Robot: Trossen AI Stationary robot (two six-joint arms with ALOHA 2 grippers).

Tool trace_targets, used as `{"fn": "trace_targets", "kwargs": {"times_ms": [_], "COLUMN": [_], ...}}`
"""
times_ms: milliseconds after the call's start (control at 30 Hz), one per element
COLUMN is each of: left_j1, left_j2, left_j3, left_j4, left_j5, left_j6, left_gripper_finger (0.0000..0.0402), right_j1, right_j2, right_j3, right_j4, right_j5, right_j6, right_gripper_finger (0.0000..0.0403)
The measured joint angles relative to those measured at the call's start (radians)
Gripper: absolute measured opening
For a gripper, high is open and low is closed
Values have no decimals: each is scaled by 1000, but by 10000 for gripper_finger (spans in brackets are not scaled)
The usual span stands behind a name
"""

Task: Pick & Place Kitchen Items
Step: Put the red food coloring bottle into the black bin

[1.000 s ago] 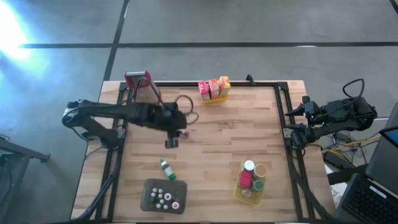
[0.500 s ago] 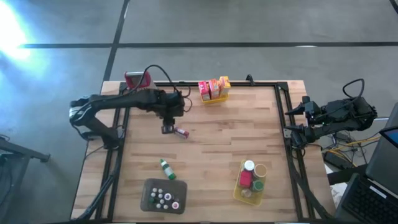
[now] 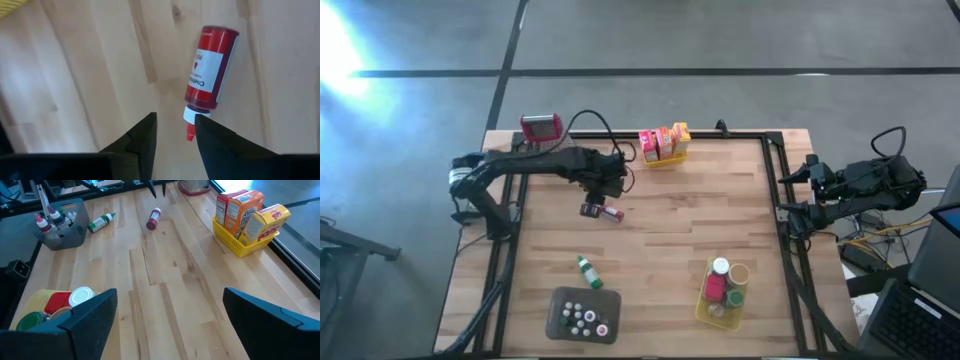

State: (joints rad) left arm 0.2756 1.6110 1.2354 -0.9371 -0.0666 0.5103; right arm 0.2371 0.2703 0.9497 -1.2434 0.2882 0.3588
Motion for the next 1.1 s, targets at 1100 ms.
{"fn": "trace_targets", "kwargs": {"times_ms": [1100], "left_j1": [-4], "left_j2": [139], "left_j3": [-176], "left_j4": [171], "left_j5": [29], "left_j6": [85], "left_gripper_finger": [138], "right_j1": [0], "right_j2": [0], "right_j3": [0], "right_j4": [0], "right_j5": [0], "right_j6": [0], "right_gripper_finger": [275]}}
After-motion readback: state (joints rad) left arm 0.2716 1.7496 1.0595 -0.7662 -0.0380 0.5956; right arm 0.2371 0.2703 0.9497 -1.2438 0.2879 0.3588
